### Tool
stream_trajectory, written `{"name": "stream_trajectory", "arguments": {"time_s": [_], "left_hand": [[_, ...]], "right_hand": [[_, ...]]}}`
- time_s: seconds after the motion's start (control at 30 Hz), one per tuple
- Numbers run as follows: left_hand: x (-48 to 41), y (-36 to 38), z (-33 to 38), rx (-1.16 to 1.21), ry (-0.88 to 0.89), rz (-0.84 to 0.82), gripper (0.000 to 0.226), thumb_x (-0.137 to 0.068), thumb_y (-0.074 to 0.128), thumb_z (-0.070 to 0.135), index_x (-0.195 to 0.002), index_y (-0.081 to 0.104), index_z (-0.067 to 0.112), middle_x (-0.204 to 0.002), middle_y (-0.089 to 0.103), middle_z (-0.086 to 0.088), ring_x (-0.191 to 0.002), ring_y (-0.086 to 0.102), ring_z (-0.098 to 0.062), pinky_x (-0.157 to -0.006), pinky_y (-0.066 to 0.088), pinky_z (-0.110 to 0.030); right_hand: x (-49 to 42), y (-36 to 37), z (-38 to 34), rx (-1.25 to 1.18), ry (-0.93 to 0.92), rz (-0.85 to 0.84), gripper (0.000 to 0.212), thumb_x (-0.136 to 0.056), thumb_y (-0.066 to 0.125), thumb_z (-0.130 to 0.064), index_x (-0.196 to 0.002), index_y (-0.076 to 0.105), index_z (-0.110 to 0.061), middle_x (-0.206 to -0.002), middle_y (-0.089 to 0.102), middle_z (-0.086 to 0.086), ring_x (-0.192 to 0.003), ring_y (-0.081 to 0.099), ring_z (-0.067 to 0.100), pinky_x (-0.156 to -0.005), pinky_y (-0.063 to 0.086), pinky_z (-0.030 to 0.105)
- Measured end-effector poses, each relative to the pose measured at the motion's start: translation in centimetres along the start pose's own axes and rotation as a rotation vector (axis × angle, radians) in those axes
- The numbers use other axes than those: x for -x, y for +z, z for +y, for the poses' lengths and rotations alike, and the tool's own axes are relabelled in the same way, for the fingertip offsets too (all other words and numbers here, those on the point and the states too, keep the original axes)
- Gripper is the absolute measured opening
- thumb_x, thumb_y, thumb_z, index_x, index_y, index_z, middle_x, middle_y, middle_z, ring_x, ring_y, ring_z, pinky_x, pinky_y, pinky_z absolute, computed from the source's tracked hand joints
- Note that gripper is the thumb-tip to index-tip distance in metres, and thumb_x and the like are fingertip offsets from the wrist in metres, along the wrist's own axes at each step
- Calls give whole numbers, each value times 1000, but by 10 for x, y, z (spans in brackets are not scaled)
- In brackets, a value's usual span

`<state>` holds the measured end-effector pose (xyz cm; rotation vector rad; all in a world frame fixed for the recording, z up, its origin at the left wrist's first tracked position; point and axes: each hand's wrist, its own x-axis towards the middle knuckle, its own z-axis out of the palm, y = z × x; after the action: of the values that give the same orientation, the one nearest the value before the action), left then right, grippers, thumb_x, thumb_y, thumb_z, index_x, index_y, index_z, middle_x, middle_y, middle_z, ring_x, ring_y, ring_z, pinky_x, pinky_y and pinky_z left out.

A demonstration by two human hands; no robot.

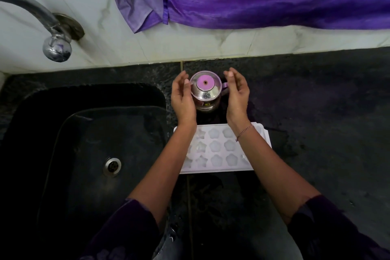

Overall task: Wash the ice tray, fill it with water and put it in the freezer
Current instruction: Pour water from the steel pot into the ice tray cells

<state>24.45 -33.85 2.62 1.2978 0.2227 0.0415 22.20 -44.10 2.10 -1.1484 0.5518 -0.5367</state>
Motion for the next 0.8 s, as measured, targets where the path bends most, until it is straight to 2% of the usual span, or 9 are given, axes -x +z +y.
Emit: {"name": "stream_trajectory", "arguments": {"time_s": [0.07,0.13,0.23,0.33,0.4,0.57,0.7,0.8], "left_hand": [[-1,-12,2,-11,7,14,28,-96,47,0,-123,54,-1,-125,58,-18,-112,55,-17,-99,44,-22],[3,-26,5,-26,15,26,30,-95,48,-3,-125,52,-4,-126,57,-19,-110,55,-13,-95,45,-15],[12,-45,5,-43,-10,29,30,-94,49,-4,-124,54,-2,-126,58,-17,-107,57,-10,-89,46,-12],[25,-63,-1,-65,-54,28,30,-93,51,-3,-122,56,0,-125,60,-17,-106,58,-10,-85,46,-10],[34,-74,-4,-73,-86,35,30,-92,51,-3,-122,57,0,-124,60,-16,-106,58,-11,-83,47,-9],[58,-103,-12,-74,-152,55,32,-92,52,-3,-123,57,5,-124,62,-14,-110,60,-14,-86,48,-18],[79,-114,-17,10,-212,79,37,-93,49,-4,-129,53,2,-124,61,-18,-117,58,-24,-101,46,-35],[92,-115,-18,86,-273,84,38,-94,48,-3,-132,51,1,-123,62,-15,-115,60,-23,-100,47,-37]], "right_hand": [[-1,-14,-4,-12,-35,42,10,-93,56,-15,-103,59,-14,-106,63,11,-92,61,5,-87,47,21],[1,-30,-12,22,-63,60,5,-94,54,-11,-96,58,-14,-94,62,5,-85,61,0,-83,45,15],[9,-54,-23,143,-86,83,8,-94,54,-13,-88,60,-16,-87,63,-2,-81,60,-2,-80,44,12],[21,-83,-28,296,-91,104,11,-95,54,-21,-96,61,-13,-91,65,-3,-87,60,2,-79,43,13],[30,-103,-28,405,-70,116,16,-95,54,-25,-103,62,-14,-101,66,0,-96,60,6,-81,44,15],[55,-143,-20,513,13,143,25,-94,55,-25,-116,62,-16,-116,63,-1,-108,57,10,-88,43,21],[73,-156,-16,409,71,135,28,-94,56,-19,-121,59,-14,-119,62,1,-99,61,10,-91,48,29],[82,-159,-13,320,126,95,29,-94,54,-16,-123,58,-13,-118,64,4,-101,64,13,-94,49,33]]}}
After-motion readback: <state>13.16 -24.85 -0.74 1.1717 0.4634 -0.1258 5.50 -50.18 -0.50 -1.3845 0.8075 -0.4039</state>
